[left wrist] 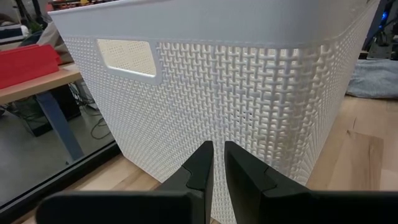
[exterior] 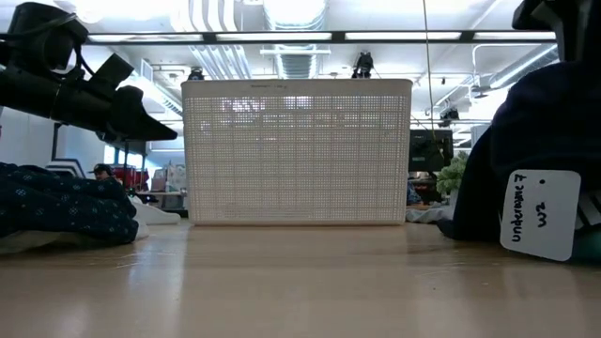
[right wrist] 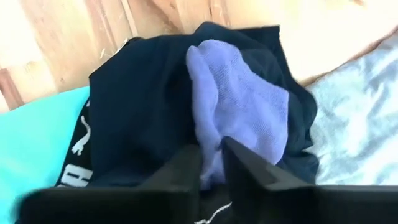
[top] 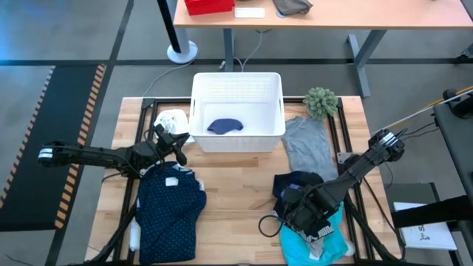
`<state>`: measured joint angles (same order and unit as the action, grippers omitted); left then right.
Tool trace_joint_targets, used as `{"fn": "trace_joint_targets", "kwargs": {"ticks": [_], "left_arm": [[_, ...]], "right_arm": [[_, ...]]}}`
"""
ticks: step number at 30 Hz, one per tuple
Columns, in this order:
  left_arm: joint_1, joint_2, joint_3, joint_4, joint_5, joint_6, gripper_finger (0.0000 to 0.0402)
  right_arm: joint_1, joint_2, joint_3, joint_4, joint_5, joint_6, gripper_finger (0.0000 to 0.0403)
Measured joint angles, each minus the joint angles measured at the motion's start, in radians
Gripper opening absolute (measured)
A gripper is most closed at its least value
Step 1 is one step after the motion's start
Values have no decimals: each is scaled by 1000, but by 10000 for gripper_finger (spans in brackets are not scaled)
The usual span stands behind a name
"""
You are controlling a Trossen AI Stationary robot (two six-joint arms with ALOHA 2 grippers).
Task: Sort clothes
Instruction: Put the purple sock into the white laundry bin
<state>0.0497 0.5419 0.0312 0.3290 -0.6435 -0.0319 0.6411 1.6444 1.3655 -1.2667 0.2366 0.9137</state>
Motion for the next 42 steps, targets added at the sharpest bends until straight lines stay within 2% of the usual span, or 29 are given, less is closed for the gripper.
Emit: {"fn": "trace_joint_targets", "kwargs": {"ticks": [2,8,23,30,37,42], "left_arm": [[0,0,0,0,0,0,27],[0,0,0,0,0,0,27],[0,0,0,0,0,0,27],[0,0,0,0,0,0,27],[0,0,0,0,0,0,27],[0,0,0,0,0,0,27]], "right_arm": [[0,0,0,0,26,-18,9],[0,0,38,0,48,-30,9],[1,-8,256,0,268,-184,1],[-1,-8,350,0,453,-269,1],[-56,-8,463,2,524,-402,0],[-122,-8,522,3,536,-489,0]]}}
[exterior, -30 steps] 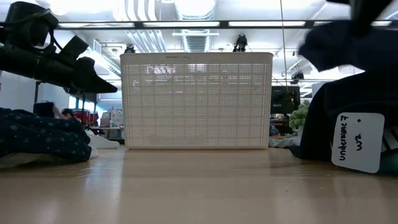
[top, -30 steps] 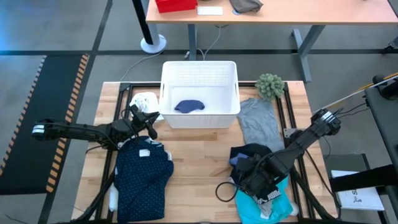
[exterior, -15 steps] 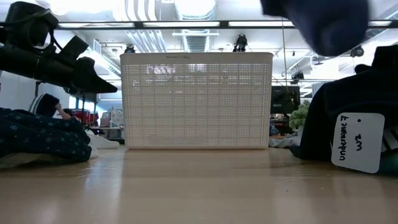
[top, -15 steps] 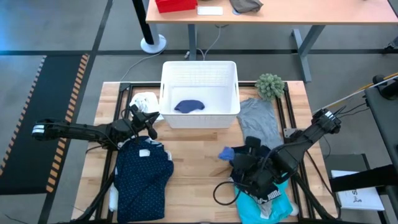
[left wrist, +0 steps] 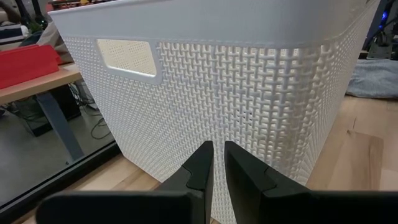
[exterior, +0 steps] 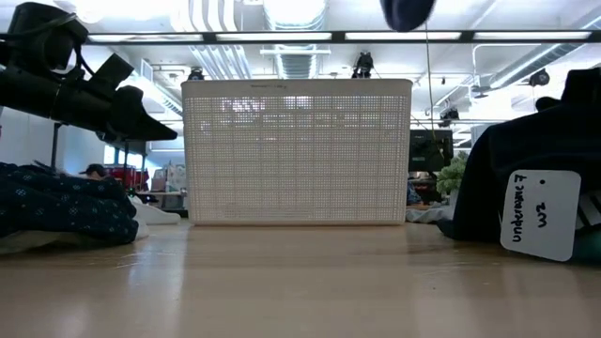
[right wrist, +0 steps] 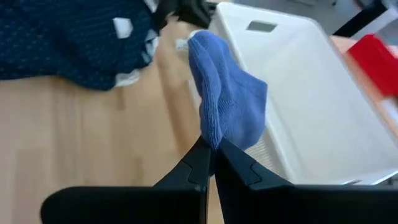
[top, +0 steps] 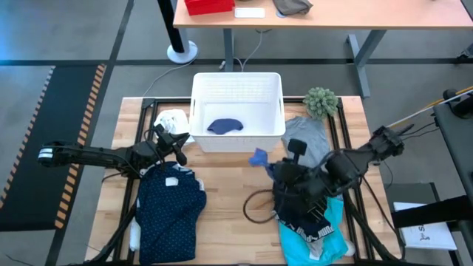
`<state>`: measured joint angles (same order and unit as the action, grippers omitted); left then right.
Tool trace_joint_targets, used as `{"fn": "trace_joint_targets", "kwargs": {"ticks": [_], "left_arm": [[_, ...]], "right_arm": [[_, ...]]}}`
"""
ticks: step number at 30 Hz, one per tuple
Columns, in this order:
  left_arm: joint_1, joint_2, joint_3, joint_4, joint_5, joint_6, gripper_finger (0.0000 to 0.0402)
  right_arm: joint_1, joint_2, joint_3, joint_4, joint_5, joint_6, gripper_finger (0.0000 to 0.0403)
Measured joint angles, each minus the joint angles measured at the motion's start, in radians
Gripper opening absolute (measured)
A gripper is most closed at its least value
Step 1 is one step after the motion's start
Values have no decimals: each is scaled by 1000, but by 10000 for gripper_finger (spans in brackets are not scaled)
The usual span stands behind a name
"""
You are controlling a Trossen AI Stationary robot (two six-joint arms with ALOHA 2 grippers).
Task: Sort clothes
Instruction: Put the purple sock into the white laundry bin
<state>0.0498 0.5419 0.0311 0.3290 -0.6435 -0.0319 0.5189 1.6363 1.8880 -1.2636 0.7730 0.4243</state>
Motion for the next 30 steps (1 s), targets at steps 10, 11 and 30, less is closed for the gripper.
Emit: {"fn": "trace_joint_targets", "kwargs": {"ticks": [10,11,30], "left_arm": [[0,0,0,0,0,0,27],[0,0,0,0,0,0,27],[0,0,0,0,0,0,27]], "right_arm": [[-221,1,122,27,15,-187,0],[-245,1,136,28,14,-200,0],[-557,29,171,65,-130,-268,0]]}}
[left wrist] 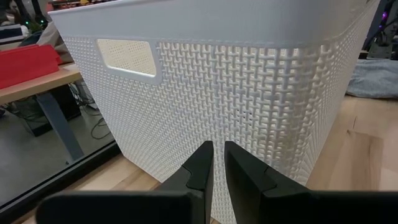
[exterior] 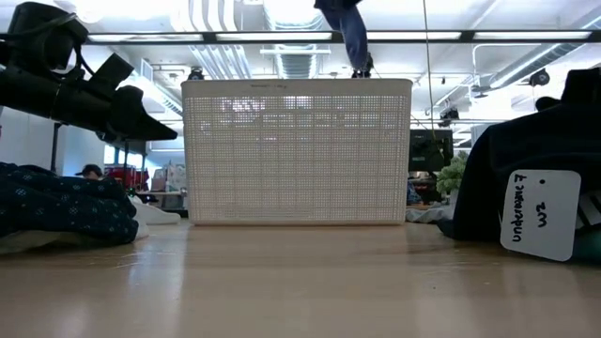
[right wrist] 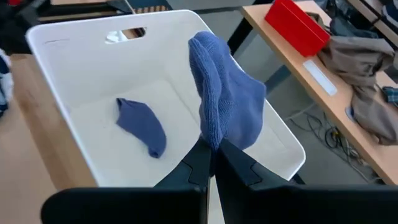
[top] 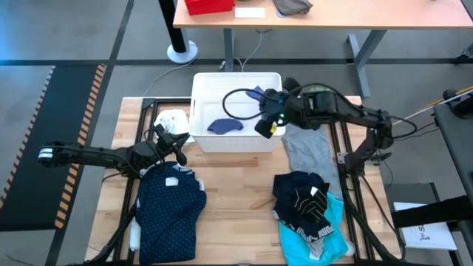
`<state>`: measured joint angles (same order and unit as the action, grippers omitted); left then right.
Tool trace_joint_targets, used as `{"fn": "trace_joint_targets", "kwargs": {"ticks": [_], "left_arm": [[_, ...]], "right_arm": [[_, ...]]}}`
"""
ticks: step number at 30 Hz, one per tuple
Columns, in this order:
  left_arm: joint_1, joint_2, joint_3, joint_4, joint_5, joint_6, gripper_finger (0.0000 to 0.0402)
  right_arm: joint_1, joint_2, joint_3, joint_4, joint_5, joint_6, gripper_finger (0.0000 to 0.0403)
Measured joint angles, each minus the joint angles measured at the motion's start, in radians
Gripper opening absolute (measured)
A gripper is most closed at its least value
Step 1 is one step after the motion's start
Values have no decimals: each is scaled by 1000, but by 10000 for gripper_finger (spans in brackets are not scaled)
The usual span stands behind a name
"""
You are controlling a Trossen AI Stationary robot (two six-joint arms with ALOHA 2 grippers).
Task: Sort clothes
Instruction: Put the purple sock into the white laundry bin, then put the black striped sock into the white laundry bin
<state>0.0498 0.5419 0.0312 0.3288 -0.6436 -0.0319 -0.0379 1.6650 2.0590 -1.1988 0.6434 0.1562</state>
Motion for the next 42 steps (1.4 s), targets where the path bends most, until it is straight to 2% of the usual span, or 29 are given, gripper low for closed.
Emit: {"fn": "trace_joint_targets", "kwargs": {"ticks": [6,11,17,21,27,31,39,42], "left_arm": [[0,0,0,0,0,0,27],[0,0,0,0,0,0,27],[0,0,0,0,0,0,27],[0,0,0,0,0,0,27],[0,0,0,-1,0,0,27],[0,0,0,0,0,0,27],[0,0,0,0,0,0,27],[0,0,0,-1,0,0,27]], "right_arm": [[-12,21,0,4,3,-1,1],[-16,21,0,11,11,-16,18],[-57,28,0,32,11,-20,37],[-94,48,0,30,-1,-24,36],[-145,82,-4,26,-113,-28,16],[-163,111,-7,20,-149,-44,3],[-165,133,-7,21,-217,-93,1],[-155,125,-7,20,-273,-105,0]]}}
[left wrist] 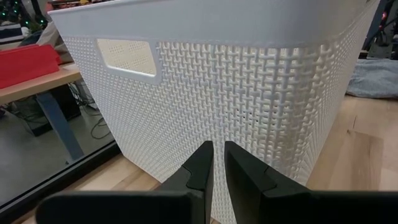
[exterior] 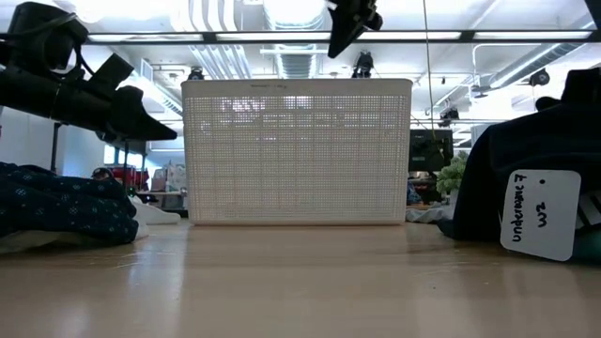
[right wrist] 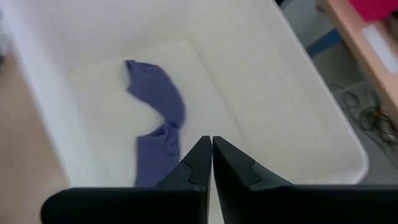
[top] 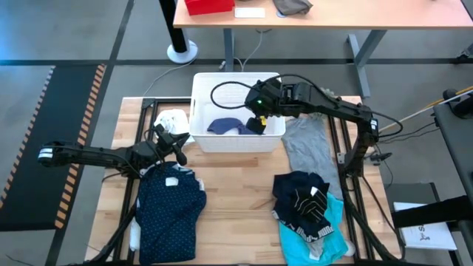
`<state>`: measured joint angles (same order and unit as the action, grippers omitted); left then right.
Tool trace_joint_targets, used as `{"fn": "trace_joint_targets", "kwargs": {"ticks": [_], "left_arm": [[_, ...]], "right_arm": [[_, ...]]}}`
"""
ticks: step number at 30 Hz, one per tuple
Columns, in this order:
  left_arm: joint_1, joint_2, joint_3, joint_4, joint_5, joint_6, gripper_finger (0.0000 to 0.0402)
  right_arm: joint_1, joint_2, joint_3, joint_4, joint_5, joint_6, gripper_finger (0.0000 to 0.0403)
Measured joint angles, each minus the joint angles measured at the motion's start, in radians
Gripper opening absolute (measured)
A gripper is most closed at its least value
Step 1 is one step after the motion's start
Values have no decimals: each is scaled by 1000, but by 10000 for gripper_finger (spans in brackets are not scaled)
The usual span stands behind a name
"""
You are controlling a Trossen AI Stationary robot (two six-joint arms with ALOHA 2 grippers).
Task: Sort clothes
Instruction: Put the black striped sock into the white laundry bin
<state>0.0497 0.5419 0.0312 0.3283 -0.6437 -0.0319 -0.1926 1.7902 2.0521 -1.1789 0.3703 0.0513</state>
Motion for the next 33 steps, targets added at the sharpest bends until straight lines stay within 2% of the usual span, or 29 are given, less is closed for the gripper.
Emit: {"fn": "trace_joint_targets", "kwargs": {"ticks": [8,14,20,26,33], "left_arm": [[0,0,0,0,0,0,27],[0,0,0,1,0,0,27],[0,0,0,1,0,0,27],[0,0,0,3,0,0,27],[0,0,0,0,0,0,27]], "right_arm": [[89,-40,-16,-21,-11,-1,0],[173,-75,-85,-18,-12,2,0],[241,-141,-211,-4,-4,60,0],[310,-265,-370,53,-4,148,0],[410,-412,-535,110,-3,316,0]]}}
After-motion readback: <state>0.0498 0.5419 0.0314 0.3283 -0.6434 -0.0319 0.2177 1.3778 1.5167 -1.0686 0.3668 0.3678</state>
